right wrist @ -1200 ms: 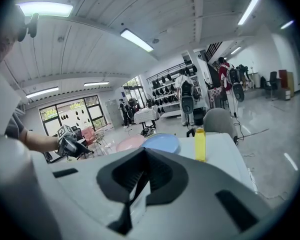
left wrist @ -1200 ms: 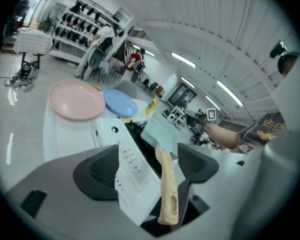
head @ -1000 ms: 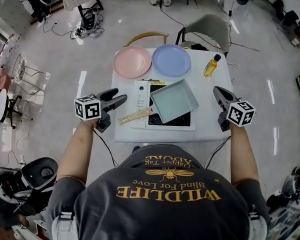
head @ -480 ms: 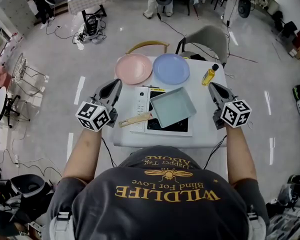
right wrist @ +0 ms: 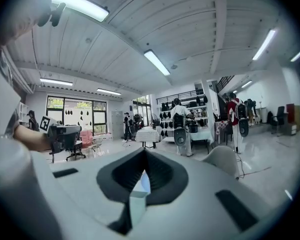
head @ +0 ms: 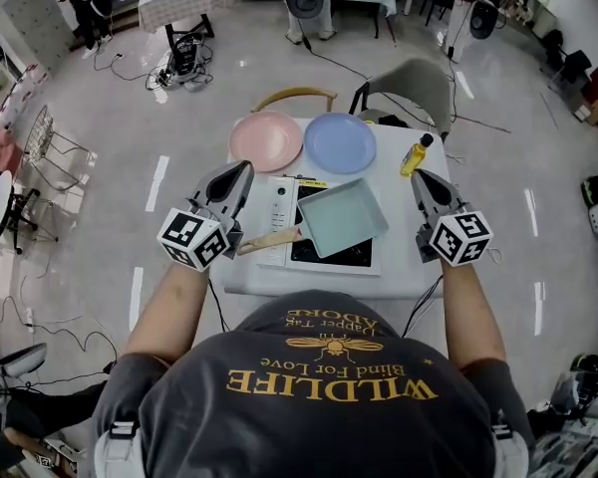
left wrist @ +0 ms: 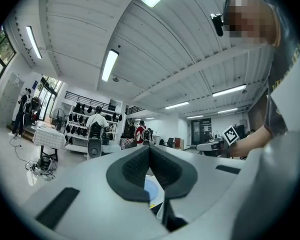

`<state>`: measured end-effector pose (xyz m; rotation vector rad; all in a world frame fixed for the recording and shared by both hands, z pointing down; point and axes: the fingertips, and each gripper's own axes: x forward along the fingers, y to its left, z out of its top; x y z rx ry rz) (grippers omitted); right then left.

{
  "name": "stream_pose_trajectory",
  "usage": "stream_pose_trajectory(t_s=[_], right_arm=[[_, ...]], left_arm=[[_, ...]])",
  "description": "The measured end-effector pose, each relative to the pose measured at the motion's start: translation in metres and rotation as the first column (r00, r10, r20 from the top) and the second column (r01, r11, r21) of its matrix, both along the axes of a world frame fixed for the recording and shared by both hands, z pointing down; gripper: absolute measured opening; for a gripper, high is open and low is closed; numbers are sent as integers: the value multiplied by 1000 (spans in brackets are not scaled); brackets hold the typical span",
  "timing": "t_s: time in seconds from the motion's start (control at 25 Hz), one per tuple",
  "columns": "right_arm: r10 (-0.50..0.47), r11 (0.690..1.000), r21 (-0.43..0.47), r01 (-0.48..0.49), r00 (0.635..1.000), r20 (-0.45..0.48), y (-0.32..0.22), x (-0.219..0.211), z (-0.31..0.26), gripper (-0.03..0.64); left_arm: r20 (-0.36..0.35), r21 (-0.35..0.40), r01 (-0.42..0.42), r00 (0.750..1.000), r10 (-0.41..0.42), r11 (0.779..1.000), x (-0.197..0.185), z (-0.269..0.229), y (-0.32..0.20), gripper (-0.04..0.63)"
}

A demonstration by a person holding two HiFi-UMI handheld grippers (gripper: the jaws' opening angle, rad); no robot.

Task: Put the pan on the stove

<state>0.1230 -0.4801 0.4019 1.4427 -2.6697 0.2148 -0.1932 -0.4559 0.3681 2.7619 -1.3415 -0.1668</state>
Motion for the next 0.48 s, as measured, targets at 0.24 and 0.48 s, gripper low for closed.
stream_pose_trajectory(t_s=[0.24,0.48], right_arm=[[-11,1000,1,11,1000,-2,3,-1,-1,-2],[-28,1000,4,28,1000,-9,6,-3,0,-2]], left_arm=[[2,-10,-6,1000,6,1000,4,2,5,-2],[7,4,-12,1000,12,1000,7,-2,8,0]])
